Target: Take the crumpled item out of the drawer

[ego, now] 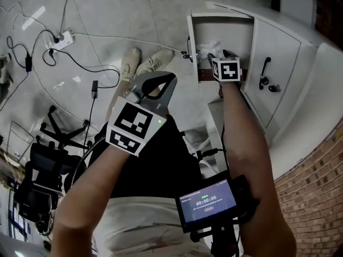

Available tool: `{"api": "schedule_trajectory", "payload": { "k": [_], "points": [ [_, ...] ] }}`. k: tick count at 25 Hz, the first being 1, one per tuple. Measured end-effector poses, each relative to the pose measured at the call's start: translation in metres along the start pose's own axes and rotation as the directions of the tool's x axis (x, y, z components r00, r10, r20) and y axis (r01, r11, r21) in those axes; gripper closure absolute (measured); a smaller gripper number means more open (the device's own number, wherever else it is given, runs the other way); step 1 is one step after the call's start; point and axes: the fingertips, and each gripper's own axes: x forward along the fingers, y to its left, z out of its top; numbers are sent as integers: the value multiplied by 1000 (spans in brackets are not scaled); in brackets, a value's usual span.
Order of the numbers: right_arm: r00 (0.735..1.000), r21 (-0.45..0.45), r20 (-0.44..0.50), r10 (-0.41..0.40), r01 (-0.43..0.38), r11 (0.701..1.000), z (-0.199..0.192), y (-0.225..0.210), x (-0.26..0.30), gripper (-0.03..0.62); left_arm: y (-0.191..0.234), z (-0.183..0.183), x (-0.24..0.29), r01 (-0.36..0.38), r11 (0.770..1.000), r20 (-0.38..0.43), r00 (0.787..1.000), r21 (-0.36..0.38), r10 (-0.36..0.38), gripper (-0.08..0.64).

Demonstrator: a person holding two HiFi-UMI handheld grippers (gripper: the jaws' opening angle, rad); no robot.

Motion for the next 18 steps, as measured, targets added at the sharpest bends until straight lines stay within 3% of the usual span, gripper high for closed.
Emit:
{"api": "schedule_trajectory", "payload": {
  "k": [10,18],
  "points": [
    [997,50,-71,-5,9,999,-8,-4,24,353,17,-13,0,-44,998,9,999,-41,45,558],
    [996,28,-62,68,-67,997,-8,8,22,456,6,-14,5,-13,1000,1,1000,-18,13,558]
  ]
}}
